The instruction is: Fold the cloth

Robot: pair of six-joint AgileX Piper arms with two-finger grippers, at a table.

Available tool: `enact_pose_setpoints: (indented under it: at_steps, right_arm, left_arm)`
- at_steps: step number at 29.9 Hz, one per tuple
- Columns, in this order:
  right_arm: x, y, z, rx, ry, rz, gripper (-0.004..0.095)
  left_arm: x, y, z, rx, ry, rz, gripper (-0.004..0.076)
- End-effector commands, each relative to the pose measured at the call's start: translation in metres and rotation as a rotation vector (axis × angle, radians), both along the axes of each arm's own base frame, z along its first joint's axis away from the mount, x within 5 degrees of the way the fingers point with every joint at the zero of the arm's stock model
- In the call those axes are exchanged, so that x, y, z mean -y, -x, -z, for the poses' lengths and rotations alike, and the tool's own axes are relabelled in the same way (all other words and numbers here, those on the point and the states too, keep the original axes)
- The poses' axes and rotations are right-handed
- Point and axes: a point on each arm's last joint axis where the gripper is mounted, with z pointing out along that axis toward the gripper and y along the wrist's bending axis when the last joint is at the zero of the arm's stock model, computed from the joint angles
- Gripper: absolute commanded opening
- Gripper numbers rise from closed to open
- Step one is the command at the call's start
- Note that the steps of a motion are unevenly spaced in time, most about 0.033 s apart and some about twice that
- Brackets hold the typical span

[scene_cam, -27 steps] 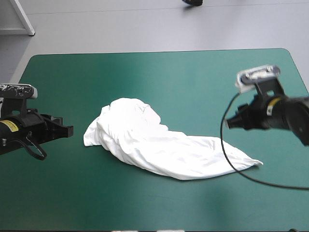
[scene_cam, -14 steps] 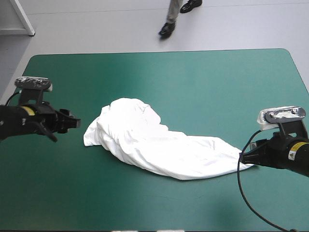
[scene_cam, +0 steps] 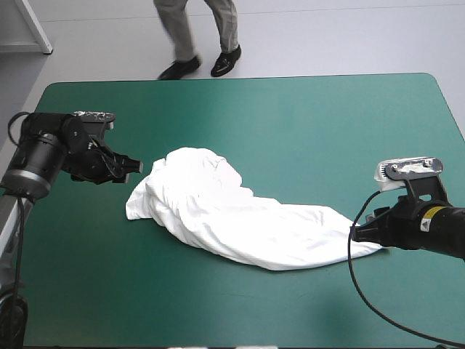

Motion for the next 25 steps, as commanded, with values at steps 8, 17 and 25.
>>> enact_pose_setpoints:
  at_steps: [8, 17, 25]
  right_arm:
    - [0.002, -0.001, -0.009, 0.063, 0.002, 0.008, 0.0322]
    - [0.003, -0.001, -0.008, 0.062, 0.01, 0.01, 0.0322]
    - [0.004, -0.001, -0.008, 0.057, 0.016, 0.012, 0.0322]
  left_arm:
    - [0.003, -0.025, 0.069, -0.097, -0.002, -0.032, 0.0438]
    - [0.011, -0.048, 0.12, -0.206, 0.057, -0.078, 0.0438]
    - [0.01, -0.051, 0.136, -0.257, 0.047, -0.141, 0.0094]
